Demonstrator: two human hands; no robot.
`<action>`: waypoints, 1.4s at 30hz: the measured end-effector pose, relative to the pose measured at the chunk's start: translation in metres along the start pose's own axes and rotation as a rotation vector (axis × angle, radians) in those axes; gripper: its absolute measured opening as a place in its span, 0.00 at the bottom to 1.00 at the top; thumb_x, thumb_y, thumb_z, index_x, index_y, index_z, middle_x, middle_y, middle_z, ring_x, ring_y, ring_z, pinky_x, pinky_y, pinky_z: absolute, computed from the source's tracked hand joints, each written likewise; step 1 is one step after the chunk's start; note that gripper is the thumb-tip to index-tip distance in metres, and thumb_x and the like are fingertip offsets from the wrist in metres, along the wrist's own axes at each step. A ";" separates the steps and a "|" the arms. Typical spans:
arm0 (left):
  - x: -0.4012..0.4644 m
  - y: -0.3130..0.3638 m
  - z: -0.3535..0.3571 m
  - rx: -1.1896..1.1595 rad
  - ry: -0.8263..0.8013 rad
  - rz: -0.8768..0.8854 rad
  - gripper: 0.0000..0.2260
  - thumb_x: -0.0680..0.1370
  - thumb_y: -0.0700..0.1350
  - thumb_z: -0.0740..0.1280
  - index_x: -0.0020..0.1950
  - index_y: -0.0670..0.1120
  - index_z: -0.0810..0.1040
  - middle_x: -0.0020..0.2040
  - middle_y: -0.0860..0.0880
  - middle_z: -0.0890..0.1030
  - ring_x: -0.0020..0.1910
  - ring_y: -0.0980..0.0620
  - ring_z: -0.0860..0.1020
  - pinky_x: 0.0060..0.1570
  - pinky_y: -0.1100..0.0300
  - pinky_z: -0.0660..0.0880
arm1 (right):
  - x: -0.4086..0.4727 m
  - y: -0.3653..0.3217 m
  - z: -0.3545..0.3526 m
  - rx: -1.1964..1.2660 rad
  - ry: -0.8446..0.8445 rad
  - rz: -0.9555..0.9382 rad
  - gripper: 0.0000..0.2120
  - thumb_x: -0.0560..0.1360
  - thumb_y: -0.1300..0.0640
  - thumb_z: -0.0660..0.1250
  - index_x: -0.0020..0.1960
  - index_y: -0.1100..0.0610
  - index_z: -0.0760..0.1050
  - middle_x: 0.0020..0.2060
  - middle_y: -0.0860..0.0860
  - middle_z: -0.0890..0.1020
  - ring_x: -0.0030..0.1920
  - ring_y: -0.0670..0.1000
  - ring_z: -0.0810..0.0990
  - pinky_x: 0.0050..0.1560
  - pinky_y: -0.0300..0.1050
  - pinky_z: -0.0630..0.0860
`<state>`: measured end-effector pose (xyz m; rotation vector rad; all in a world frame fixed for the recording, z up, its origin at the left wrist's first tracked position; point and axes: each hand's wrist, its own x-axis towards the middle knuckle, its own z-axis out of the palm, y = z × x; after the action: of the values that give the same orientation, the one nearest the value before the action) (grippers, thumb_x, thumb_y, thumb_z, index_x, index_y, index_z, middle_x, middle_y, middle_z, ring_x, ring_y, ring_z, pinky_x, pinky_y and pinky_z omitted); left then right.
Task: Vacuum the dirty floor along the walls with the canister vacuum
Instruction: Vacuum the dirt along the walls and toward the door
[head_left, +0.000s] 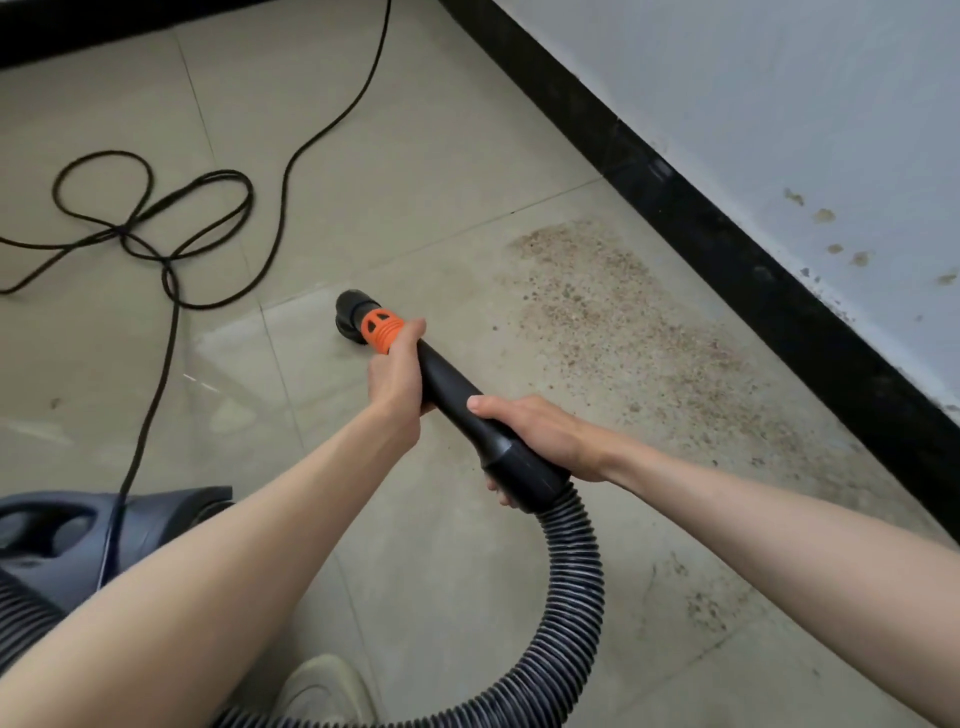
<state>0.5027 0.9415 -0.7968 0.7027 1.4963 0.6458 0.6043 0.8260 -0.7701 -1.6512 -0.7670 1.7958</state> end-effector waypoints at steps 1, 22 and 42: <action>0.000 0.002 -0.003 0.004 -0.016 0.017 0.17 0.75 0.53 0.67 0.55 0.44 0.70 0.44 0.49 0.75 0.42 0.50 0.77 0.39 0.57 0.77 | 0.001 -0.001 0.001 0.011 -0.003 0.002 0.21 0.80 0.44 0.59 0.40 0.61 0.71 0.27 0.57 0.79 0.25 0.55 0.78 0.26 0.43 0.76; -0.038 -0.048 0.009 0.196 -0.045 0.023 0.23 0.74 0.57 0.65 0.59 0.41 0.71 0.46 0.46 0.75 0.42 0.48 0.75 0.43 0.56 0.71 | -0.016 0.026 0.021 -0.018 0.097 -0.023 0.22 0.83 0.44 0.51 0.43 0.61 0.66 0.22 0.57 0.77 0.22 0.55 0.77 0.26 0.41 0.74; -0.052 -0.058 0.024 0.342 -0.379 -0.060 0.09 0.79 0.50 0.58 0.43 0.46 0.69 0.37 0.48 0.72 0.35 0.52 0.73 0.34 0.60 0.72 | -0.054 0.075 0.002 0.240 -0.204 0.179 0.26 0.76 0.37 0.52 0.46 0.62 0.68 0.35 0.60 0.82 0.41 0.60 0.82 0.50 0.50 0.77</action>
<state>0.5244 0.8640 -0.8077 0.9780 1.2765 0.1929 0.6038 0.7361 -0.7896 -1.4327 -0.4758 2.1157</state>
